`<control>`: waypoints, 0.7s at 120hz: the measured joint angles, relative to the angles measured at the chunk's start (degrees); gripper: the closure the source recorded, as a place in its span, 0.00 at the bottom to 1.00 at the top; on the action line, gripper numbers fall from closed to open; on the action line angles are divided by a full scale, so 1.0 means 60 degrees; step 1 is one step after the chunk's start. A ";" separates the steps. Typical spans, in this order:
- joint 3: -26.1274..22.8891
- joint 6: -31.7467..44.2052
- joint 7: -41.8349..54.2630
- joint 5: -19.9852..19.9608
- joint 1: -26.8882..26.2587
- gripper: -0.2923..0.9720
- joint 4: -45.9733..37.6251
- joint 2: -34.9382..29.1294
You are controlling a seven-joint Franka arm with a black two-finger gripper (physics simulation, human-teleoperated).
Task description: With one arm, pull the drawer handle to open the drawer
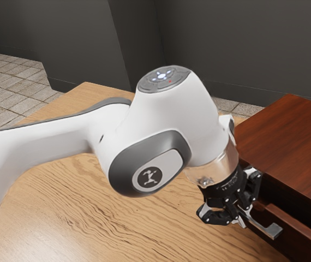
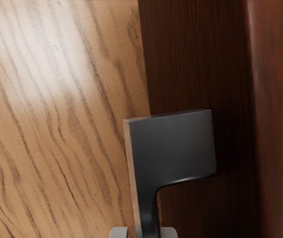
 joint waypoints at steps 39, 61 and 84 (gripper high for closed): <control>-0.0011 0.0286 0.0001 0.0194 -0.0080 0.78 -0.0427 -0.0398; -0.0028 0.0446 0.0003 0.0245 -0.0135 0.72 -0.0647 -0.0463; -0.0023 0.0657 -0.0008 0.0254 -0.0176 0.72 -0.0880 -0.0600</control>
